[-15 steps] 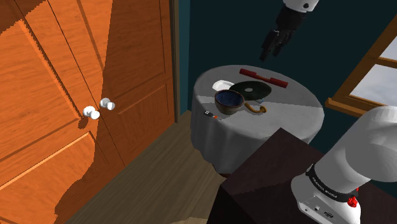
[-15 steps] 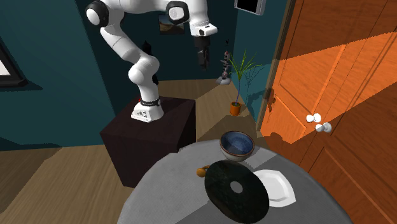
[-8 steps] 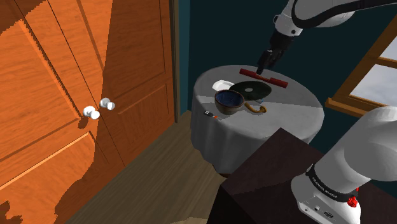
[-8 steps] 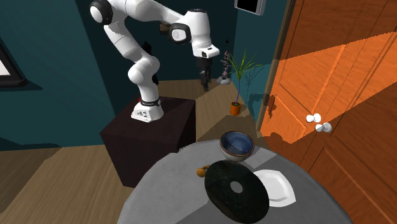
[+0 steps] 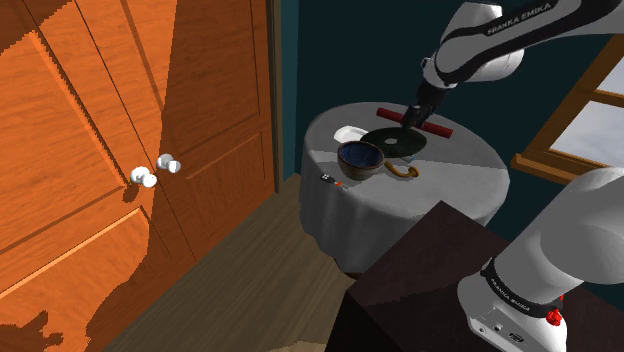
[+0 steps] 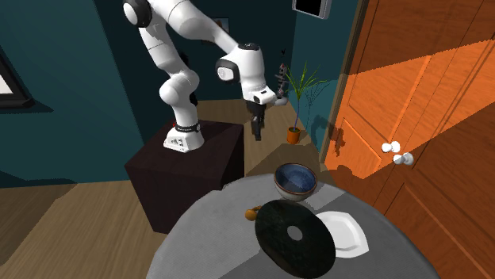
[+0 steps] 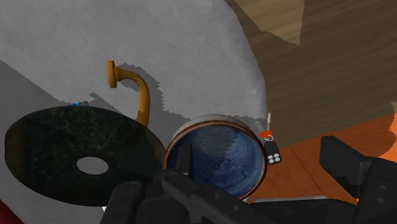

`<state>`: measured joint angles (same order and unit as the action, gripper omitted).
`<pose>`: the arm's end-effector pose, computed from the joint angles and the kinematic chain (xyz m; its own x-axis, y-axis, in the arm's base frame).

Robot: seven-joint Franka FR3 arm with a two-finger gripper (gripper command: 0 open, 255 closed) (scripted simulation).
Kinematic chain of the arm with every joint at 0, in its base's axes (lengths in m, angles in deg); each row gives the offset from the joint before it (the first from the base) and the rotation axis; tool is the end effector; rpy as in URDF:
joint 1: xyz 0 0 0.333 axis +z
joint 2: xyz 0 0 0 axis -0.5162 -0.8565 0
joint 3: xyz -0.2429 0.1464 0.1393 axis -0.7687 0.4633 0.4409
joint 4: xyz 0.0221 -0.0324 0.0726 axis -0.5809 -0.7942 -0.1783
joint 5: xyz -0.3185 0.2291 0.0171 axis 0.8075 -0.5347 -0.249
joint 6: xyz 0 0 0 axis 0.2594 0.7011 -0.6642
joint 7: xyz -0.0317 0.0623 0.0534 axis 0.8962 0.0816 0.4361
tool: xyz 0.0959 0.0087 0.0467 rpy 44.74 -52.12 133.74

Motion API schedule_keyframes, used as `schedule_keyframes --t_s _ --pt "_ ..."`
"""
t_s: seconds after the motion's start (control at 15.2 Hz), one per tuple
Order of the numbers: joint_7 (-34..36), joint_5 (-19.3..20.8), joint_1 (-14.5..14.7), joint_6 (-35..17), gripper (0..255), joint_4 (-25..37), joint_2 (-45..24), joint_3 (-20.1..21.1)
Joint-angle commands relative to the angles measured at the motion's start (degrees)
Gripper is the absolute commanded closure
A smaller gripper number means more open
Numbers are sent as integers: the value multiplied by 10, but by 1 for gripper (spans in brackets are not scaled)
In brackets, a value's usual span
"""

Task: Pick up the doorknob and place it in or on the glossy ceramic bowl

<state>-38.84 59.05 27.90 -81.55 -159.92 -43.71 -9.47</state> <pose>0.3906 -0.1733 0.3859 0.9890 0.0010 0.1476 0.0015 -1.0000 -0.0031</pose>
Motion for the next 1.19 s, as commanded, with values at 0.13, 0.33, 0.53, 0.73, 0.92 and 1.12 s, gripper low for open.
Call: schedule_keyframes --t_s 0.13,0.33,0.53,0.73,0.92,1.12 --pt "-54 -28 6 -69 0 6 -79 -38" --pt "-111 -76 15 -116 0 21 -150 -64" --pt "-187 -153 17 -155 0 45 -226 -77" --pt "-269 -242 -2 -182 0 77 -303 -64" --pt "-339 -314 -44 -200 0 117 -376 -31" --pt "-391 -363 -91 -215 0 163 -444 6"
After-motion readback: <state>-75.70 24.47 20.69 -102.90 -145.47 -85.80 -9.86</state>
